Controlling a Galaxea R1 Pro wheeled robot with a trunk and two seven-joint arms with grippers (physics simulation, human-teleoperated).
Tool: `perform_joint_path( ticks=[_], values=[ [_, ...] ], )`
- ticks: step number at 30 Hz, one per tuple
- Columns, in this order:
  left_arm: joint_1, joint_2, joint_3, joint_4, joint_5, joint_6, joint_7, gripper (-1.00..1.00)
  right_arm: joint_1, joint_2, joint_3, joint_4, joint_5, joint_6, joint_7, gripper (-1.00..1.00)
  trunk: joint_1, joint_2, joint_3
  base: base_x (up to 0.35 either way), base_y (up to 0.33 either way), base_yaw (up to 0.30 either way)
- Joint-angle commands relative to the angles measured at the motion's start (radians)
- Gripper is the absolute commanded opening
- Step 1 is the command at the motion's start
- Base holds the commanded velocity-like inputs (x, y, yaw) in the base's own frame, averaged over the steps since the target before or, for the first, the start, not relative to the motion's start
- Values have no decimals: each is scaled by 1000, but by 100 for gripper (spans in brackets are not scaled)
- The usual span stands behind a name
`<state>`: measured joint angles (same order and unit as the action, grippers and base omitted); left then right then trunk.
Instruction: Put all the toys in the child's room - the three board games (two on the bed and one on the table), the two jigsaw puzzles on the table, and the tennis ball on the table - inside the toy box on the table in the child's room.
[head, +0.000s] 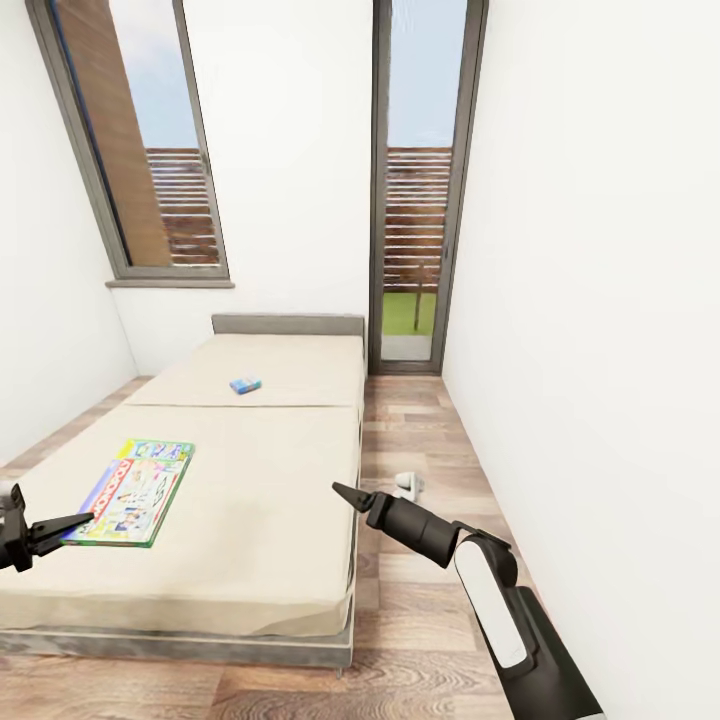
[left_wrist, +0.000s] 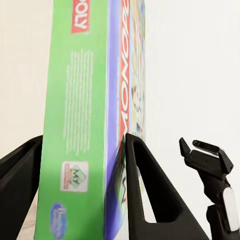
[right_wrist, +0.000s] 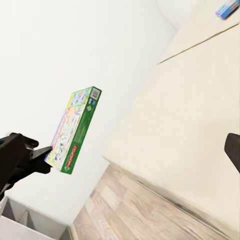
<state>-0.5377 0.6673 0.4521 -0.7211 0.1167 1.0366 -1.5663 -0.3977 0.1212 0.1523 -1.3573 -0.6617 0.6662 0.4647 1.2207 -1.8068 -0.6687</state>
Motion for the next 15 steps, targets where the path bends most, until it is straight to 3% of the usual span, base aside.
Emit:
perform_joint_path(
  ticks=[1,15],
  values=[
    [0,1,0,0,-2,11,-4,-100,0,1,-1,-1,-4,4,0,100,-4,7,2,0,0,0],
    [-1,1,0,0,-3,11,-4,-100,0,1,-7,8,4,-25,-16,100,-58,105,46,0,0,0]
  ],
)
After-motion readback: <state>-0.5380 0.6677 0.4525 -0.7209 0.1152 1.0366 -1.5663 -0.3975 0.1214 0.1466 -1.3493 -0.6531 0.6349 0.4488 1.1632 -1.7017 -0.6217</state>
